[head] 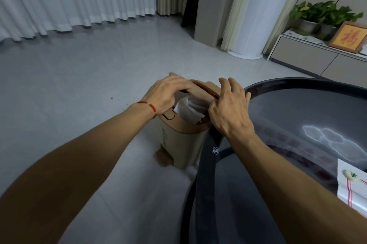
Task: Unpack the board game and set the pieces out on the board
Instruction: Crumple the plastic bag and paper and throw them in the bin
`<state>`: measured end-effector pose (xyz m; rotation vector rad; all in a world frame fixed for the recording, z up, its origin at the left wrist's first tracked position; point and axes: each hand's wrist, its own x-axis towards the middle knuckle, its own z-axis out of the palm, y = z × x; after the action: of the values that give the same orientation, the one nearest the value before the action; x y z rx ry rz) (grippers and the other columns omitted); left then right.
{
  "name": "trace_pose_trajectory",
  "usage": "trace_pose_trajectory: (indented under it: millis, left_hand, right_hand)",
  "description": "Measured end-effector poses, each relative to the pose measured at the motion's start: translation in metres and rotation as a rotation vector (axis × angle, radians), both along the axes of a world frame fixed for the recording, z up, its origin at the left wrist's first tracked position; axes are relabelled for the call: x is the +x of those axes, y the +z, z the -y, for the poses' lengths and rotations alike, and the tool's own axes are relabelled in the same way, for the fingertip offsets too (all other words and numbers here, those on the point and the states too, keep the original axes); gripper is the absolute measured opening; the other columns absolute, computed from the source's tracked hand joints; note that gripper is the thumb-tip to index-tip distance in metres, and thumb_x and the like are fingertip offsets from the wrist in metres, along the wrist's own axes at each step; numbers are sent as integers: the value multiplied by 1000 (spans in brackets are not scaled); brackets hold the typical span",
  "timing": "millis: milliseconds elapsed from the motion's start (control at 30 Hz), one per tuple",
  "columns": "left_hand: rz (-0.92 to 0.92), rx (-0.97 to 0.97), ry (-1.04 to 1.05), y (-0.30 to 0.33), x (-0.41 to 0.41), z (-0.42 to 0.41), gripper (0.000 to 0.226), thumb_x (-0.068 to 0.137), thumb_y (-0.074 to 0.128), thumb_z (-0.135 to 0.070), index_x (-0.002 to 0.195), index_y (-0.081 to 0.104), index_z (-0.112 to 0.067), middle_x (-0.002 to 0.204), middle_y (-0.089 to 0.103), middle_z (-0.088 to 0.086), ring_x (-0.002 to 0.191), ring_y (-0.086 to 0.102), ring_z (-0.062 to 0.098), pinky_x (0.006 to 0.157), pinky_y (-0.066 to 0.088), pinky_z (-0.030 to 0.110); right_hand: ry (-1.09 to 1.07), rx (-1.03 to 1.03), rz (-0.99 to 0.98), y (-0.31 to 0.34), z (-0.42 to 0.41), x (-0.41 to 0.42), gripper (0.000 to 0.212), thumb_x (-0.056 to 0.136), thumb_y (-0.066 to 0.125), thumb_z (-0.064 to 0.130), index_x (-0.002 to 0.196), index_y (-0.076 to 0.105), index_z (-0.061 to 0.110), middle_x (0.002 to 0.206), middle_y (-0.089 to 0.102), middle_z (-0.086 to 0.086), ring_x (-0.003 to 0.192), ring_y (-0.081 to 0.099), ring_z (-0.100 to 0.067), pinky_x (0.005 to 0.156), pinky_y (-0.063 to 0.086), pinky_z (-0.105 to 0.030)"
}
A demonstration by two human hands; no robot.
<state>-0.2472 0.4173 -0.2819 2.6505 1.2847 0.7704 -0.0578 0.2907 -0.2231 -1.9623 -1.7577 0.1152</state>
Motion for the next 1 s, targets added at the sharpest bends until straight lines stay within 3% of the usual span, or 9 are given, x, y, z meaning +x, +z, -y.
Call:
trace_pose_trajectory:
  millis: [167, 333, 567, 700, 800, 900, 1000]
  left_hand:
    - [-64, -62, -4, -46, -25, 22, 86, 77, 39, 22, 147, 49, -27, 156, 42, 5, 148, 31, 26, 122, 25, 46]
    - [-80, -207, 8, -71, -29, 33, 83, 84, 35, 18, 153, 39, -30, 163, 28, -1, 153, 16, 22, 123, 15, 52]
    - [-25, -314, 25, -70, -25, 35, 67, 96, 36, 6, 152, 38, -30, 163, 26, -2, 154, 13, 18, 125, 8, 48]
    - [33, -226, 26, -72, -24, 32, 45, 105, 42, -27, 149, 45, -32, 161, 33, 0, 152, 19, 19, 122, 23, 47]
    - [-20, -155, 74, -60, -17, 27, 47, 97, 47, -53, 139, 57, -36, 149, 49, -1, 141, 36, 22, 110, 36, 52]
    - [-89, -60, 84, -50, -13, 19, 50, 88, 67, -51, 134, 61, -33, 134, 57, -3, 127, 44, 22, 101, 40, 47]
    - [-184, 88, 103, -36, -1, 14, 52, 83, 73, -48, 130, 61, -29, 123, 56, 1, 121, 44, 24, 98, 36, 44]
  right_hand:
    - [-12, -3, 0, 1, 1, -2, 48, 88, 46, 12, 136, 47, 11, 132, 49, -10, 129, 41, -31, 118, 22, -53]
    - [-23, -4, 21, -1, -1, -1, 51, 88, 46, 14, 139, 47, 11, 133, 51, -13, 124, 44, -34, 113, 29, -49]
    - [-29, -29, 43, -2, -2, 0, 50, 89, 45, 15, 138, 49, 10, 133, 53, -16, 120, 45, -37, 108, 30, -45]
    - [-14, -48, 50, 0, -1, -2, 51, 90, 45, 16, 141, 48, 10, 134, 54, -17, 121, 46, -37, 110, 32, -47]
    - [-13, -50, 58, 1, -1, -1, 52, 91, 45, 17, 142, 48, 10, 135, 54, -18, 121, 46, -37, 109, 32, -46]
    - [-16, -58, 54, 2, 0, -2, 52, 91, 45, 17, 143, 48, 10, 135, 54, -17, 122, 46, -37, 110, 31, -47]
    - [-12, -62, 60, 3, 1, -2, 51, 91, 45, 19, 140, 49, 10, 133, 54, -18, 121, 45, -37, 109, 32, -46]
